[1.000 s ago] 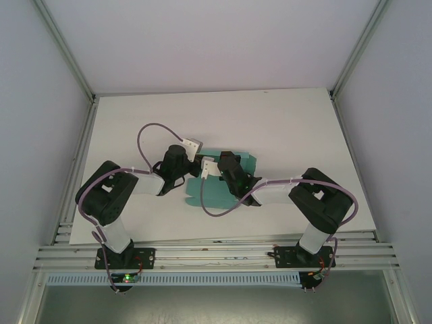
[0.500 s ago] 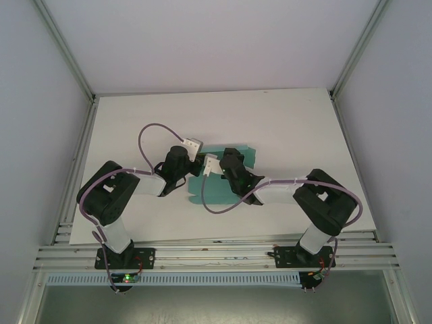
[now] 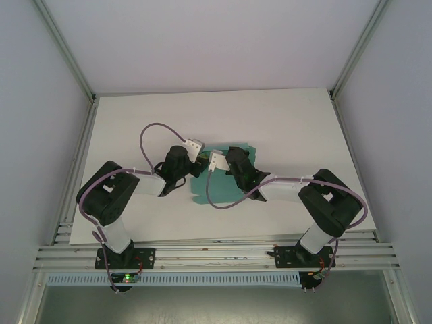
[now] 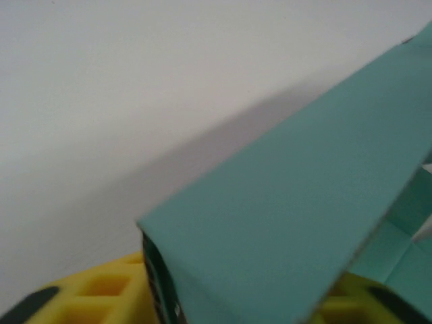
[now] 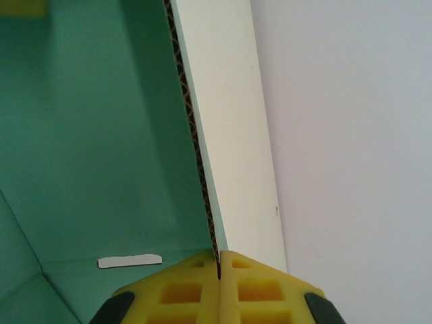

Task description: Assemble paper box

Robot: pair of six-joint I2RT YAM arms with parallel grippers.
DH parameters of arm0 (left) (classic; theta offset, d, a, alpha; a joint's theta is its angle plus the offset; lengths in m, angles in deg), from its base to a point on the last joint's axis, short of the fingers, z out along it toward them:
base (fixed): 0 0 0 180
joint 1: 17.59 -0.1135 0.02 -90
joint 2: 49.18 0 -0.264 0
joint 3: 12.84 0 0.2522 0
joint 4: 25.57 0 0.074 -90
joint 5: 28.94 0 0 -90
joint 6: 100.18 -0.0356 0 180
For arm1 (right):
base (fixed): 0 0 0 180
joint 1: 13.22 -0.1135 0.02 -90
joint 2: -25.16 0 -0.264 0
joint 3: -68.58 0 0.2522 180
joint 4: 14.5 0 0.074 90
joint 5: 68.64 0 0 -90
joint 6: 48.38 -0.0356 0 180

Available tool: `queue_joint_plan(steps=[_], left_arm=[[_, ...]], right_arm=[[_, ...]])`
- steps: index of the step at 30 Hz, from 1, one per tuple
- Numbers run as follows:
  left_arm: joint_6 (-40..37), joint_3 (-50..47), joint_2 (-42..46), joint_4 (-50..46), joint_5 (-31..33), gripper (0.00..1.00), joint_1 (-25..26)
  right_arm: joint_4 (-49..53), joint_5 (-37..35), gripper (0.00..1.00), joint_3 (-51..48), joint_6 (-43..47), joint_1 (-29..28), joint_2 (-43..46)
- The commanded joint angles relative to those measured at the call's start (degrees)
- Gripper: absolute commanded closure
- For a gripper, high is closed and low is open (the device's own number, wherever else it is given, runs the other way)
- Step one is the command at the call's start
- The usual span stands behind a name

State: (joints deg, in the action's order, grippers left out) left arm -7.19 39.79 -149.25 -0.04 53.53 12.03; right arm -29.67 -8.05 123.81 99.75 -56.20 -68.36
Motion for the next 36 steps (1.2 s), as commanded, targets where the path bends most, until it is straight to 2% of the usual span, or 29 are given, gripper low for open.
queue_joint_plan(steps=[1, 3, 8, 10, 13, 17, 18, 19, 21, 23, 28, 32, 34, 36], left_arm=[[0.6, -0.5, 3.3, -3.8, 1.1, 0.38, 0.0], [2.1, -1.2, 5.1, -6.1, 2.1, 0.27, -0.1], [5.0, -4.5, 11.6, -11.7, -0.7, 0.17, -0.1], [4.7, -6.1, 13.0, -12.0, 0.7, 0.17, 0.0], [3.9, -6.2, 12.9, -13.4, 2.1, 0.23, 0.0], [5.7, -4.8, 12.5, -15.3, 0.3, 0.29, -0.1], [6.4, -5.5, 13.4, -14.4, -0.1, 0.28, 0.0], [6.8, -6.6, 14.9, -13.6, -0.2, 0.23, -0.1], [7.3, -7.9, 19.3, -14.2, 0.2, 0.0, -0.1], [7.8, -8.7, 24.6, -16.3, 2.7, 0.0, 0.0], [13.5, -9.5, 32.5, -24.6, 18.8, 0.0, -2.6], [19.0, -9.7, 31.0, -28.5, 15.2, 0.0, -9.2], [17.7, -9.7, 28.6, -27.1, 8.0, 0.0, -10.8], [14.6, -10.6, 26.3, -21.2, -2.0, 0.0, -10.7]], right_arm=[[2.7, -1.3, 1.0, -0.1, -3.0, -0.1, 0.4], [2.5, -2.5, 1.0, -0.4, -3.0, -0.4, 0.4], [2.0, -5.3, 1.0, -1.0, -3.2, -1.2, 0.4], [2.0, -5.4, 1.0, -0.9, -3.5, -1.4, 0.6], [2.3, -5.4, 1.0, -0.6, -3.9, -1.7, 0.5], [3.0, -6.6, 1.0, 0.0, -3.8, -1.7, -0.5], [3.1, -6.9, 1.0, 0.1, -3.5, -1.8, -0.7], [3.1, -7.0, 1.0, 0.1, -3.3, -1.8, -0.9], [3.1, -7.0, 1.0, 0.0, -3.3, -1.8, -0.7], [3.0, -6.6, 1.0, -0.1, -3.4, -1.8, -0.4], [4.1, -5.9, 1.0, 0.5, -3.4, -1.8, 0.1], [4.3, -6.1, 1.0, 0.7, -3.2, -1.8, -0.3], [4.2, -6.1, 1.0, 0.9, -3.2, -1.7, -0.7], [4.2, -6.0, 1.0, 1.2, -3.3, -1.8, -1.1]])
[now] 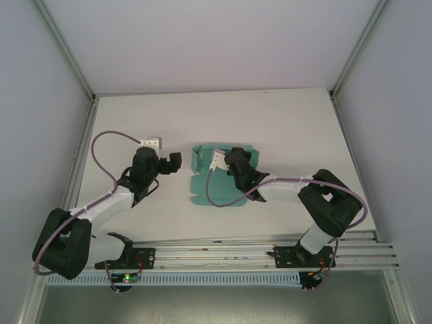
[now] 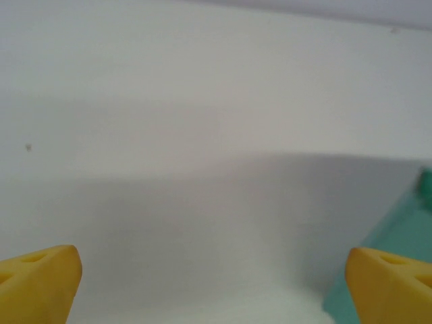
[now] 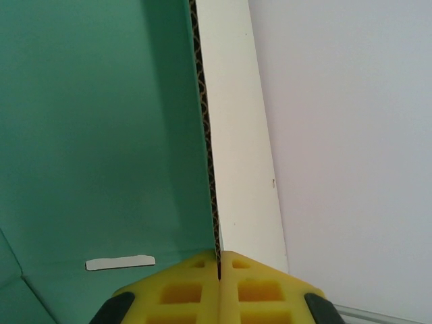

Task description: Assemble paper box

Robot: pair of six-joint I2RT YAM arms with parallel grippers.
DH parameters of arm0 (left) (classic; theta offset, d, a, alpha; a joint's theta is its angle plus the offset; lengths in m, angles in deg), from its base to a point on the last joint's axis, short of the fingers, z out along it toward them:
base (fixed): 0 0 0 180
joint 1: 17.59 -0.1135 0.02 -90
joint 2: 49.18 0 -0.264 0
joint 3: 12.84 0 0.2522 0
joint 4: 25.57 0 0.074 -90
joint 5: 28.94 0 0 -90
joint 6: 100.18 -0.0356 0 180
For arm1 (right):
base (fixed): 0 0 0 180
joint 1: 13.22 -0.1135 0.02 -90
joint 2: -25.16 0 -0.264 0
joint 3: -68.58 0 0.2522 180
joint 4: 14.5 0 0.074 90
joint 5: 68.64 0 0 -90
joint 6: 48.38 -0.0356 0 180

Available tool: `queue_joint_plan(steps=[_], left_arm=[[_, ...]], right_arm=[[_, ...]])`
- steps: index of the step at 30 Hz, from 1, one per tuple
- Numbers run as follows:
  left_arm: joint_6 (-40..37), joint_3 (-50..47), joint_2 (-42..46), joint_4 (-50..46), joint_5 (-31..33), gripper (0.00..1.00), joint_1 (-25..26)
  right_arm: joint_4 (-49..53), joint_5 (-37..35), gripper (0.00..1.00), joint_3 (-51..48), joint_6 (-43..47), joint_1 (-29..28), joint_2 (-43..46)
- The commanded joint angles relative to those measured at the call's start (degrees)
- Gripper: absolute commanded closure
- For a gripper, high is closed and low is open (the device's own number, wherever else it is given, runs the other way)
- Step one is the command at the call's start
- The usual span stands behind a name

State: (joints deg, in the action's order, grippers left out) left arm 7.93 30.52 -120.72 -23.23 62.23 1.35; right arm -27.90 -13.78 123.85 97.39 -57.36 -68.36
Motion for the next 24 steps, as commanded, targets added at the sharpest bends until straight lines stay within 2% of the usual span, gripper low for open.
queue_joint_plan(steps=[1, 3, 5, 7, 10, 14, 19, 24], left_arm=[[-1.4, -1.6, -3.7, 5.2, -15.3, 0.0, 0.0], [-2.0, -0.9, -6.6, 9.4, -21.2, 0.02, 0.1], [-3.5, 1.3, -10.5, 11.1, -25.8, 0.13, 0.1], [-4.5, 4.2, -14.3, 10.9, -28.1, 0.24, 0.2], [-6.0, 6.1, -17.8, 13.3, -30.6, 0.31, 1.0], [-7.6, 8.1, -20.5, 13.8, -28.1, 0.36, 2.3], [-9.8, 11.1, -23.6, 11.1, -22.8, 0.47, 4.8], [-10.0, 12.7, -24.4, 7.9, -12.0, 0.45, 6.8]], right_arm=[[2.5, -0.1, 1.0, 1.3, -1.0, -0.6, -1.3], [2.5, 0.1, 1.0, 1.8, -1.0, -0.7, -1.6], [2.5, 0.2, 1.0, 2.2, -0.8, -0.7, -1.8], [2.5, 0.2, 1.0, 2.5, -0.7, -0.7, -1.9], [2.7, 0.1, 1.0, 2.5, -0.6, -0.8, -1.8], [3.3, 0.4, 1.0, 2.4, -1.2, -1.2, -1.5], [3.3, 0.4, 1.0, 2.4, -1.6, -1.7, -1.9], [3.5, -0.1, 1.0, 2.5, -2.3, -2.0, -2.1]])
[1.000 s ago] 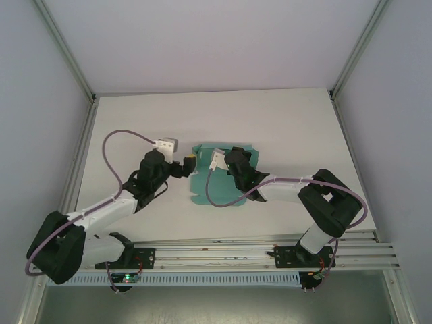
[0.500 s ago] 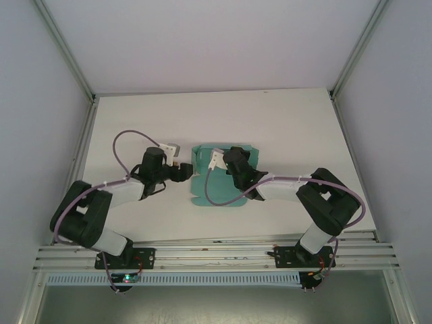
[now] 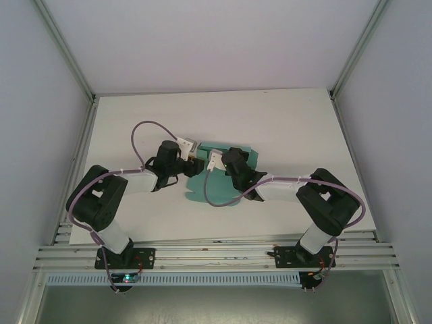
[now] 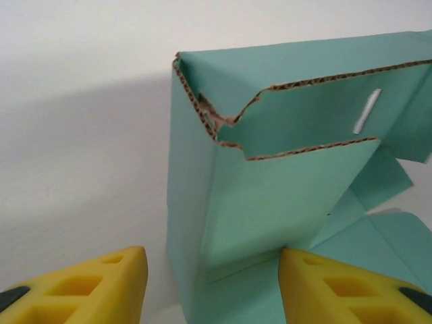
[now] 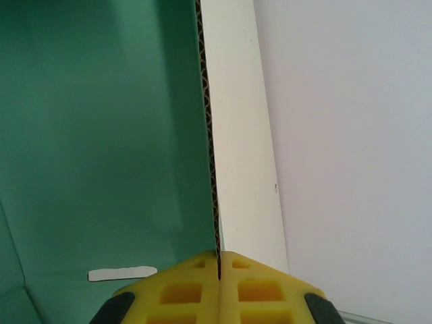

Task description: Assemble paper box

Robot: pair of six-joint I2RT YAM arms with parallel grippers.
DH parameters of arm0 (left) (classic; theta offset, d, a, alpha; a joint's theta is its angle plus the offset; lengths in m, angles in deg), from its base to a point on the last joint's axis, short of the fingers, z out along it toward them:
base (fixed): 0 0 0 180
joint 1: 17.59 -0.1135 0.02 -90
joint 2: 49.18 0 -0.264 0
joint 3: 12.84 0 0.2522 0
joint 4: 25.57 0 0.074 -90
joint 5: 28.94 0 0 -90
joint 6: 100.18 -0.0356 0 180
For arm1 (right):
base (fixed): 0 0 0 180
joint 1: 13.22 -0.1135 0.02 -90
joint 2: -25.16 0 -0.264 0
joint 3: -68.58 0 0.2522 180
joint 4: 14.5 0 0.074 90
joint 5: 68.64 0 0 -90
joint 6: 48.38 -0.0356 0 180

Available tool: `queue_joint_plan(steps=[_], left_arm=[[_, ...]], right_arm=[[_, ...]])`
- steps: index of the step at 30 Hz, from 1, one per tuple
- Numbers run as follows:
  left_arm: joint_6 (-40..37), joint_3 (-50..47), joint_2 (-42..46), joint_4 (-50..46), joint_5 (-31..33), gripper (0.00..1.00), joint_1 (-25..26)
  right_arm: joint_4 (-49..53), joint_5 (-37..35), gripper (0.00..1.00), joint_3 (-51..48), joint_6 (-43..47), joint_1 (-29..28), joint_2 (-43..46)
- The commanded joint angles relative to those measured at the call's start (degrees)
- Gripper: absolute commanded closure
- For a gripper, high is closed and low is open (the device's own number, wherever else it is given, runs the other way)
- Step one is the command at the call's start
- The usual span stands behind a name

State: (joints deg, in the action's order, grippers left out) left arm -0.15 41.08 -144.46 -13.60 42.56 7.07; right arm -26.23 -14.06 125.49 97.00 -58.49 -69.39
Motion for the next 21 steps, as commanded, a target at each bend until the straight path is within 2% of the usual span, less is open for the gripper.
queue_joint_plan(steps=[1, 3, 8, 12, 16, 18, 21], left_arm=[[-2.1, 2.8, -0.9, -3.3, 8.6, 0.44, 1.4], [-1.8, 3.4, -1.7, -3.9, 9.3, 0.41, 1.7], [-1.6, 4.6, -2.9, -4.3, 8.6, 0.42, 2.3], [-4.3, 3.4, -2.4, -1.7, -2.0, 0.45, 2.3], [-7.7, 3.5, -1.5, -3.5, -11.7, 0.48, 2.1], [-8.0, 4.2, -1.2, -5.4, -13.7, 0.53, 2.0], [-8.0, 3.4, -0.6, -4.9, -11.8, 0.58, 1.9]], right_arm=[[2.0, 0.1, 1.0, 0.9, -2.1, -0.9, -1.2], [1.9, -0.3, 1.0, 0.9, -2.4, -1.0, -1.4], [1.9, -1.2, 1.0, 0.8, -3.2, -1.4, -1.9], [2.1, -0.5, 1.0, 0.3, -3.0, -1.3, -1.4], [0.6, 4.8, 1.0, -2.3, 0.9, -0.8, 0.8], [-2.9, 7.5, 1.0, -4.0, 3.4, 0.0, 1.9], [-3.6, 9.7, 1.0, -4.0, 4.4, 0.9, 3.3]])
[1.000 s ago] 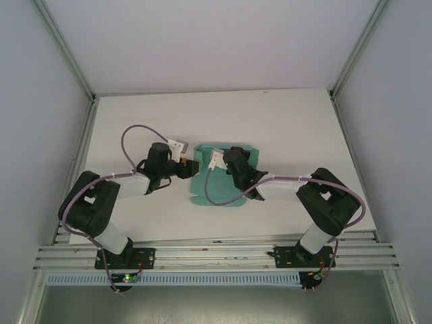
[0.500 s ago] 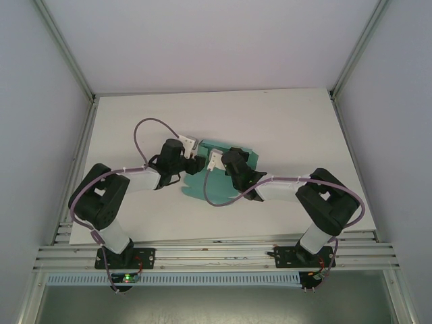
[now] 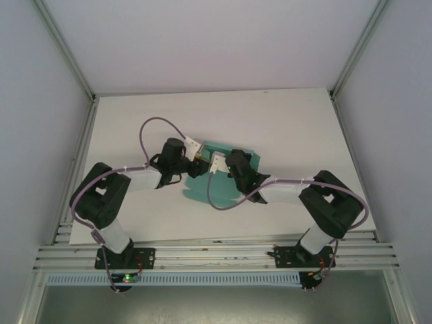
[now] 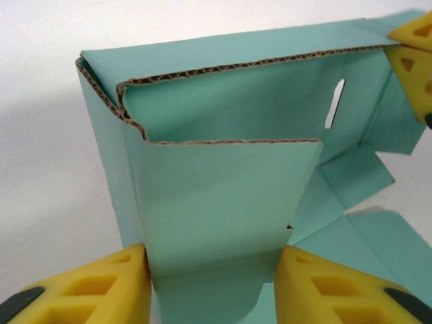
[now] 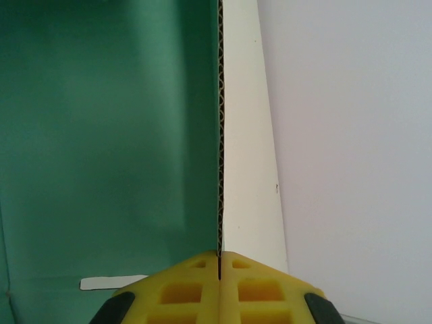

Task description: Assemble paper box

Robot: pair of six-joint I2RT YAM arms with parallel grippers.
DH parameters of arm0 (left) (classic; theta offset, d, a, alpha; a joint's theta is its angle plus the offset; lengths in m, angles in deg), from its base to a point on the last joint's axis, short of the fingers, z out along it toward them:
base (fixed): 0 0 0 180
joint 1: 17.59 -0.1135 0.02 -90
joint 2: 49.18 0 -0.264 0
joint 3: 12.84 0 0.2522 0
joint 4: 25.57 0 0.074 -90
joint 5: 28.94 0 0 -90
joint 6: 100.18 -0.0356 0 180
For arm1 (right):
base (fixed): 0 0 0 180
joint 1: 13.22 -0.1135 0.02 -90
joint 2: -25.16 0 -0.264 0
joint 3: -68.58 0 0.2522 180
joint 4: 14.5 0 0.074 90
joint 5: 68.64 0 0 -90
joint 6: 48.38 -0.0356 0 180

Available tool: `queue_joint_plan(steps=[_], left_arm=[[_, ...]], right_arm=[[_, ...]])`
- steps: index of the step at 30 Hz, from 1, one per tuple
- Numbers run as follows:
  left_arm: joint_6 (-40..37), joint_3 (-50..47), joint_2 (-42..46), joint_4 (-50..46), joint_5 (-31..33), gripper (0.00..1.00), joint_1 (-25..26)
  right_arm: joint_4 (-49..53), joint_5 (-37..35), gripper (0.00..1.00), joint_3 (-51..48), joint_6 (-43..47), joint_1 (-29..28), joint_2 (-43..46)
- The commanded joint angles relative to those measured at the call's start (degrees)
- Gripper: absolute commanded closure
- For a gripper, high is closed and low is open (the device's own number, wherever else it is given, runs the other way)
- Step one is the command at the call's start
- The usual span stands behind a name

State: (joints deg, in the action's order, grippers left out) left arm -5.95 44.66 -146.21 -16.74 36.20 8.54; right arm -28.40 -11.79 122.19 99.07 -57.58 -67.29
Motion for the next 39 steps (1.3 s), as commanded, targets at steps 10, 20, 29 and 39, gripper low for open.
queue_joint_plan(steps=[10, 20, 29, 39], left_arm=[[-2.1, 2.6, -2.9, -2.5, 5.5, 0.52, 0.5], [3.0, -4.5, 8.8, -0.7, 7.1, 0.06, 0.6], [19.6, -9.8, 21.6, -11.8, 24.4, 0.0, -5.3], [21.0, -9.9, 17.0, -4.8, 21.0, 0.0, -14.2]], right_arm=[[0.6, 10.6, 1.0, 1.3, 2.5, 0.2, 0.4], [-1.3, 5.3, 1.0, 2.3, 4.0, 0.3, -2.1], [-19.5, 0.1, 1.0, -0.6, 18.4, -0.4, -4.7], [-35.9, 0.5, 1.0, -5.0, 30.9, -2.3, -11.3]])
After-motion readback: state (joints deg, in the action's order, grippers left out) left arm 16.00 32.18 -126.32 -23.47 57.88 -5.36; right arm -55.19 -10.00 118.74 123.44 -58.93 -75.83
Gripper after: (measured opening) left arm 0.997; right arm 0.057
